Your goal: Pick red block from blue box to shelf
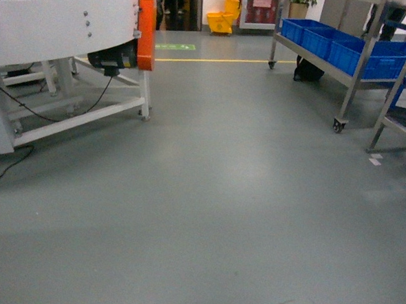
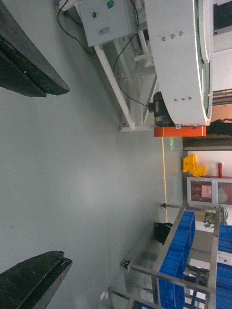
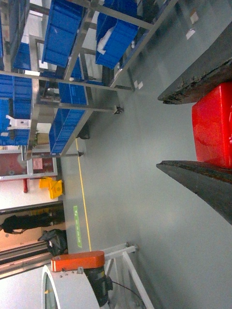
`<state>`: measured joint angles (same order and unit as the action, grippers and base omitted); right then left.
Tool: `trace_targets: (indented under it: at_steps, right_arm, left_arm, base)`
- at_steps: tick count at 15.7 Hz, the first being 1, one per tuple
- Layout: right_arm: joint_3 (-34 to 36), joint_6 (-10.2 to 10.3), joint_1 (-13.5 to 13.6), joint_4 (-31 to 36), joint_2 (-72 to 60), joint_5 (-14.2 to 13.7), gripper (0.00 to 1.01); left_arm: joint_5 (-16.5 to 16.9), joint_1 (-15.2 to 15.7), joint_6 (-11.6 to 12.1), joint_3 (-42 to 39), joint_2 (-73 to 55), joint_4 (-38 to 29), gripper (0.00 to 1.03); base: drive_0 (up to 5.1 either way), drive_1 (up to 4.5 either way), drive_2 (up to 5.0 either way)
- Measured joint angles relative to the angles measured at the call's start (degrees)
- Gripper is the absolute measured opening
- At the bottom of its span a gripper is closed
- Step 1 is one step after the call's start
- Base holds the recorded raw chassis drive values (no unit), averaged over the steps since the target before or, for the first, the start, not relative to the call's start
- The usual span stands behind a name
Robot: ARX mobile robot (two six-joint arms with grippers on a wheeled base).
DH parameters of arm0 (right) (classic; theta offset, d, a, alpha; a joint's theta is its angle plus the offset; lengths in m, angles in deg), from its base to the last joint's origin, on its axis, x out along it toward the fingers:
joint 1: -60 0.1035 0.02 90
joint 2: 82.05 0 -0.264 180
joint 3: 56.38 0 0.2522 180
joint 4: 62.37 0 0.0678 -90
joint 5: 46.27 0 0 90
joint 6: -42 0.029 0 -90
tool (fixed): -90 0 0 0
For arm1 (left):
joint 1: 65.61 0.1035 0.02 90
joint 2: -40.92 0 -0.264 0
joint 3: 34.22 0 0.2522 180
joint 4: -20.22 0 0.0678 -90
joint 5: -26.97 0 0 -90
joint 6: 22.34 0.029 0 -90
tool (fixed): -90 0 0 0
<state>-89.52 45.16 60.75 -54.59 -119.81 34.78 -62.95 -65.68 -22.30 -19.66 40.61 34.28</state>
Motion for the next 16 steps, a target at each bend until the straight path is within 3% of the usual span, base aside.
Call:
trace_targets:
  at_steps: [16]
  right_arm:
    - [0.0,0.0,0.0,-0.3,0.0,0.1,0.28]
  left_arm:
    - [-0.1,0.1,0.0,0.0,0.0,0.0,0.98]
  base:
    - [-0.1,4.12,-4.3]
